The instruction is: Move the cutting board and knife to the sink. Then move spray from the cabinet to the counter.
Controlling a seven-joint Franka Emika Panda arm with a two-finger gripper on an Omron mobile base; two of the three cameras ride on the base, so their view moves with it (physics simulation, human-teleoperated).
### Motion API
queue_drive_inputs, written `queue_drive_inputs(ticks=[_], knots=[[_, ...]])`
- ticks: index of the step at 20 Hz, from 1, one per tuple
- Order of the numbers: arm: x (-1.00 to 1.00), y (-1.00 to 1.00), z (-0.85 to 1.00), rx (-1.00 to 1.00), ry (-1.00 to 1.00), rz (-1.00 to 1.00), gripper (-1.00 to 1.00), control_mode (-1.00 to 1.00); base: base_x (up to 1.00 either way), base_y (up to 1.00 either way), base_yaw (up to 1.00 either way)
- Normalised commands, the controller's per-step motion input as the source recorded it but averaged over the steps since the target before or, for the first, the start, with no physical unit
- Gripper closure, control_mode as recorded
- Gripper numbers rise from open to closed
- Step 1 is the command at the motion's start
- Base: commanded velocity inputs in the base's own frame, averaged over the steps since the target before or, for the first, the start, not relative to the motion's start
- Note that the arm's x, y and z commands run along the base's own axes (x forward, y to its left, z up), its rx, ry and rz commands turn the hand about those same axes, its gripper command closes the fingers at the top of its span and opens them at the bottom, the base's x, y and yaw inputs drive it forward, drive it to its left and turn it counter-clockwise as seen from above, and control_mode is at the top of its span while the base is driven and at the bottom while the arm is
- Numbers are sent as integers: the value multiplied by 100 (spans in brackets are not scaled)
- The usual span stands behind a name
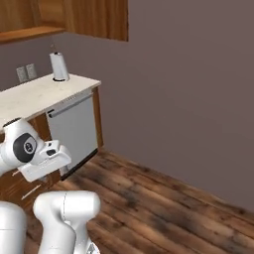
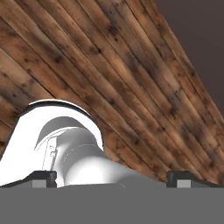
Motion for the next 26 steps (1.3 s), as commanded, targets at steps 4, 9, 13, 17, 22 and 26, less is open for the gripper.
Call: queue_drive_inputs(ticks=[4, 9, 13, 17, 22, 26], knots=[[0, 0, 0, 0, 0, 0, -100, 100, 100, 0, 39], [0, 0, 0, 0, 0, 0, -100, 100, 89, 0, 42], [0, 0, 0, 0, 0, 0, -100, 100, 73, 1, 49], [0, 0, 0, 0, 0, 0, -100, 100, 76, 12, 55], [0, 0, 0, 0, 0, 0, -100, 100, 90, 7, 51], [0, 0, 0, 0, 0, 0, -100, 100, 95, 0, 40]])
